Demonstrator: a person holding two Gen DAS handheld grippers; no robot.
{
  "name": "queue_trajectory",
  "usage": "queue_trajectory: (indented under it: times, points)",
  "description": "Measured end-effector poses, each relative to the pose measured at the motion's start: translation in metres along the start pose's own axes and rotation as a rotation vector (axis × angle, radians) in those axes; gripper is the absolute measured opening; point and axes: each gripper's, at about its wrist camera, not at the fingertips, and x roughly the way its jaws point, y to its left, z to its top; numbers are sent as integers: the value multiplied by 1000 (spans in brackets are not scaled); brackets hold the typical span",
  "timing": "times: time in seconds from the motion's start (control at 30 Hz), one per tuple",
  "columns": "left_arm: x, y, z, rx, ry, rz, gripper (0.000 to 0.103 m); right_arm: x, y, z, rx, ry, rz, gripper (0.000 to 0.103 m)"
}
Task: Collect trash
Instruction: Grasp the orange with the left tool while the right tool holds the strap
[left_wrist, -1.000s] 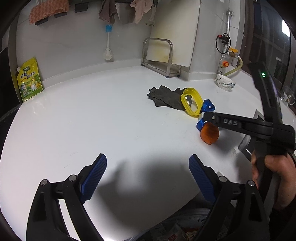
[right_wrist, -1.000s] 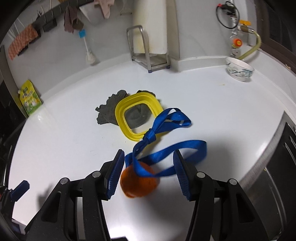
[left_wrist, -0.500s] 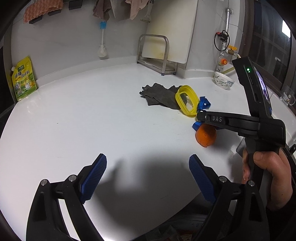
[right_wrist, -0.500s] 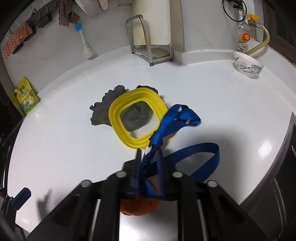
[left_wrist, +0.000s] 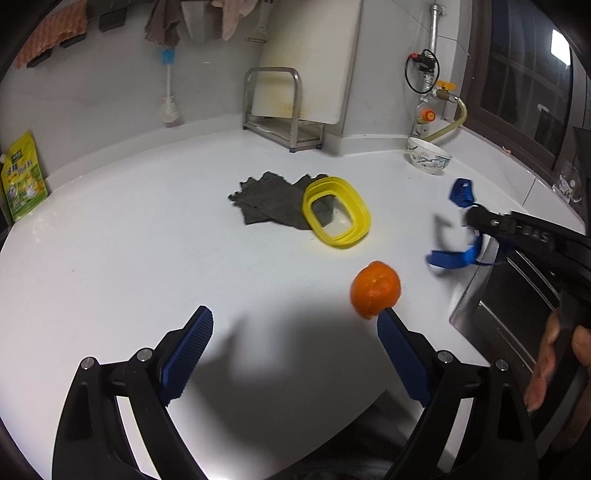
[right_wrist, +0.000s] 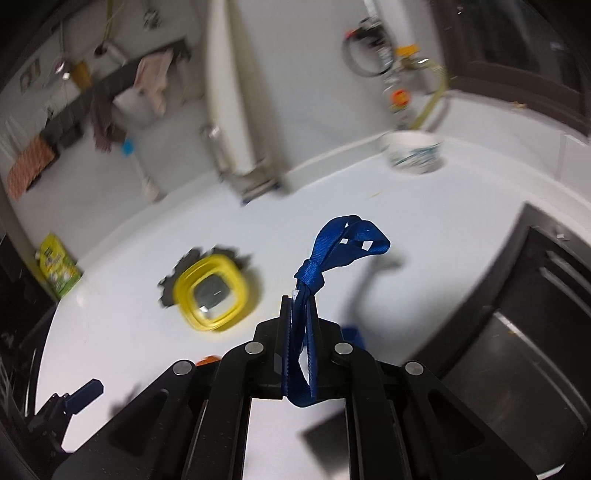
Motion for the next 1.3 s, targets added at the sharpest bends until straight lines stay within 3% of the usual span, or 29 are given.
queue_trajectory:
  times: [0.17, 0.27, 0.43, 0.67, 0.97, 1.07, 1.3]
  points:
    - [14, -20, 6, 20, 0, 2, 89, -22, -48, 8, 33, -73, -84, 8]
    - [27, -29, 7, 17, 39, -11, 90, -30, -72, 11, 64, -107, -119, 8]
    - [44, -44, 8, 46, 73, 10, 90, -39, -100, 12, 123, -135, -120, 8]
    - [57, -48, 9, 25, 106, 41, 90, -40, -106, 8, 157, -134, -101, 8]
    - [63, -59, 6, 63, 88, 79, 86, -43, -126, 8, 230, -145, -74, 8]
    - [61, -63, 6, 79, 68, 87, 75, -45, -129, 9, 239, -150, -73, 8]
    - [56, -68, 6, 73, 68, 50, 32, -48, -140, 8, 282, -158, -55, 8]
